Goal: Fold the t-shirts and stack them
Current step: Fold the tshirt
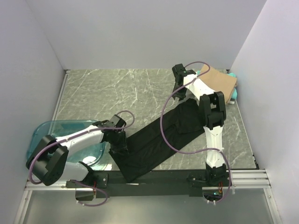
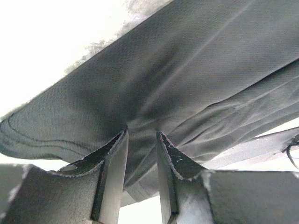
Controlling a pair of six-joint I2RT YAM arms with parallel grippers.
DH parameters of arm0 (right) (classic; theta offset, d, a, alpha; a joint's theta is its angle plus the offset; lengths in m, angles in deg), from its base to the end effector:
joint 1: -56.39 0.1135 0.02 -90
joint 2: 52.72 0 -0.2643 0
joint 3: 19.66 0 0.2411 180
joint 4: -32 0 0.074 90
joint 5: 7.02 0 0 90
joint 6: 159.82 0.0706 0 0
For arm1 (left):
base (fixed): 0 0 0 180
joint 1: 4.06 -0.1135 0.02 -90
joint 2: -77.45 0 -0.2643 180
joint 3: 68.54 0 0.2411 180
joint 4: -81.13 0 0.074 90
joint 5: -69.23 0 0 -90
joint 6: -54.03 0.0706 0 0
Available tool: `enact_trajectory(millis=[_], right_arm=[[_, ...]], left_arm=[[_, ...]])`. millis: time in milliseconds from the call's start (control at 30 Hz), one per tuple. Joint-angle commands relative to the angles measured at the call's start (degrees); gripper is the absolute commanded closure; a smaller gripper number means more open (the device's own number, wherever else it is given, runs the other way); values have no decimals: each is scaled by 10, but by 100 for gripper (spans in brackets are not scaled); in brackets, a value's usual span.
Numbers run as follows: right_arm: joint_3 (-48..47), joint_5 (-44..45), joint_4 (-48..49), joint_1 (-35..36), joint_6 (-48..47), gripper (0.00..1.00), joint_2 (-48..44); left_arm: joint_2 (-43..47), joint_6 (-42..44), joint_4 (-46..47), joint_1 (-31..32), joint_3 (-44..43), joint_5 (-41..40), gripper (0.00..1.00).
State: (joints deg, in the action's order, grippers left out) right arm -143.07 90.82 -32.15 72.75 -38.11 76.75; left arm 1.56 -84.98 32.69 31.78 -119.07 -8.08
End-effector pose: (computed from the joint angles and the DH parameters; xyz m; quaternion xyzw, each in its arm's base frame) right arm 0.4599 0.1250 0.1566 0.1429 0.9724 0.0083 0.1840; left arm 0.1638 -0.1375 0.1294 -0.0974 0.9793 -0.1752 0.0296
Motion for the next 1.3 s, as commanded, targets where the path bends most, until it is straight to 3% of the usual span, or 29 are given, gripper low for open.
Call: enact_trajectory(millis=[0, 233, 533, 1267], right_arm=[[-51, 6, -29, 3, 6, 62, -39], [28, 22, -14, -19, 19, 61, -113], [76, 72, -3, -60, 14, 58, -108], [26, 81, 34, -84, 6, 58, -11]], left_arm=[[4, -3, -17, 3, -44, -14, 63], [-3, 10, -30, 3, -98, -26, 63], [-7, 16, -24, 3, -105, -20, 63], [-46, 40, -27, 3, -101, 8, 64]])
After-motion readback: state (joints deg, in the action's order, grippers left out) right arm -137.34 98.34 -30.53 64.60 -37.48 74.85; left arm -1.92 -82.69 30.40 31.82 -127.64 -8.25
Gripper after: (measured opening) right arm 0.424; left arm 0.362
